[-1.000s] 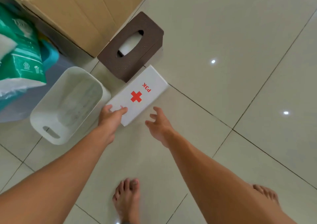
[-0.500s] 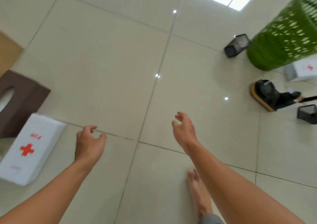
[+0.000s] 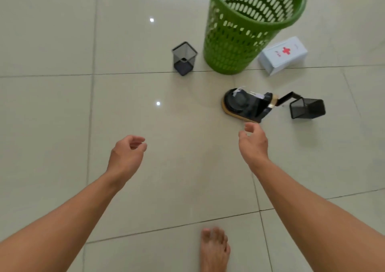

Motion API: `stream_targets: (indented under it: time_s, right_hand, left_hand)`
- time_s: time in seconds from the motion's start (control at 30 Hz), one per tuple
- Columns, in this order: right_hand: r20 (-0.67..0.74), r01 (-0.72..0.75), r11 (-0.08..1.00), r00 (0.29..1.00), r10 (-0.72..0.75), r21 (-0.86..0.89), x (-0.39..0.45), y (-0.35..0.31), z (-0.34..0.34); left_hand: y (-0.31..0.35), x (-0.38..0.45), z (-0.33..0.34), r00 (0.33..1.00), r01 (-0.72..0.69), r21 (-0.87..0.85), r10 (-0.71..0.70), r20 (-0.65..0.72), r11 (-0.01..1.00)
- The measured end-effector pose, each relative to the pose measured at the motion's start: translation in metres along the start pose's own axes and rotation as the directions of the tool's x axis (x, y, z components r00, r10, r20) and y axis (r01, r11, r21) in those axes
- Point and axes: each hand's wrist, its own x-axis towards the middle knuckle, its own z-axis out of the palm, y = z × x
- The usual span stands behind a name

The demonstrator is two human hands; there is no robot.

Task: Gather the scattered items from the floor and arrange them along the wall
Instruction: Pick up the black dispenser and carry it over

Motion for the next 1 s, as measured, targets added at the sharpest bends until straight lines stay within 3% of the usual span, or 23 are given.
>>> stream_targets:
  time_s: [0.17,0.3,0.5,0.6,0.8,0.9,1.0]
  right_hand:
    - [-0.117,-0.020,0.999,0.993,0.016,-0.033,0.075,0.022,-0.041]
    - [-0.033,-0.197,0.980,0.980,0.197,-0.011,0.127,0.024,-0.051]
    - [0.071,-0.259,0.964,0.964,0.255,0.054,0.177,0.014,-0.028]
    - [-0.017,-0.291,0.955,0.956,0.293,0.056,0.188,0.011,-0.021]
    - [-0.072,-0.118,0.987,0.991,0.110,-0.111,0.137,0.010,-0.023]
    - [0.080,0.042,0.985,0.996,-0.029,-0.168,0.086,0.001,-0.020]
    - [0.269,0.209,0.950,0.952,-0.144,-0.231,0.034,-0.019,0.002]
  left_hand:
    - [0.063,0.031,0.079,0.998,0.014,-0.050,-0.011,0.062,0.999]
    - [0.092,0.042,0.136,0.991,0.022,-0.091,-0.010,0.131,0.996]
    - [0.074,0.036,0.179,0.967,0.114,-0.139,-0.078,0.244,0.984]
    - [0.046,0.023,0.171,0.949,0.205,-0.148,-0.159,0.274,0.968]
    - [-0.012,-0.002,0.126,0.913,0.369,-0.205,-0.312,0.264,0.906]
    - [-0.021,-0.010,0.096,0.916,0.378,-0.276,-0.313,0.251,0.884]
    - [-0.023,-0.018,0.056,0.927,0.354,-0.389,-0.265,0.264,0.851]
